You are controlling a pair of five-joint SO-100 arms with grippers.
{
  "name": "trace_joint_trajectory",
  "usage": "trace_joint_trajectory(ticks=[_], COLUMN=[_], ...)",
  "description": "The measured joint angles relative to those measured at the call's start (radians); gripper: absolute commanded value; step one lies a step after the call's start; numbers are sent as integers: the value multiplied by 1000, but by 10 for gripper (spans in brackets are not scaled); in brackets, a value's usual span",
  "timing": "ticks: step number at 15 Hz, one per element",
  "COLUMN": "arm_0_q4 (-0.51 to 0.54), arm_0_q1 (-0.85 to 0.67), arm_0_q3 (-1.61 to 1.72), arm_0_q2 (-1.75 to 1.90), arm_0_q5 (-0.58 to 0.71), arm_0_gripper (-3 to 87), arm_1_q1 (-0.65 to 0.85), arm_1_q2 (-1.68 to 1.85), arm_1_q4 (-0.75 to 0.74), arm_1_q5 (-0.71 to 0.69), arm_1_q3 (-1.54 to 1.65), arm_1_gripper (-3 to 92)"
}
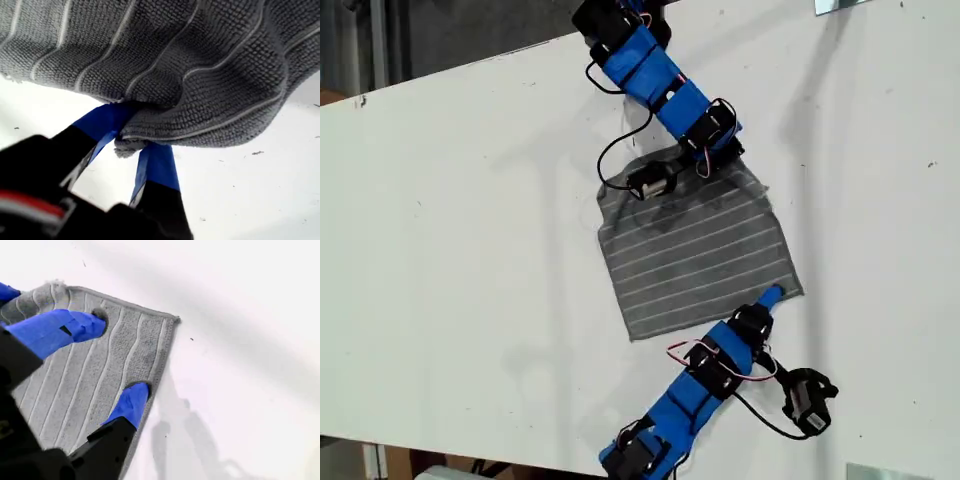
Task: Grasp corners of a square towel and fold twice.
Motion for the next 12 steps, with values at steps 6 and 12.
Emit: trace_joint_trajectory(ticks=[6,12], arm_0_q4=[-189,-620], arm_0_q1=[12,14], arm_0_q3=[106,417], arm_0_q2=[-2,37], arm_0_q5=[-109,-143], arm_0_gripper=[261,253], arm_1_q1=[0,32], arm_1_q2=[0,-51], arm_1_q4=[48,40], arm_1_q5=[-20,-103], arm_1_q3=[-12,-141], arm_1_gripper=[-1,-1])
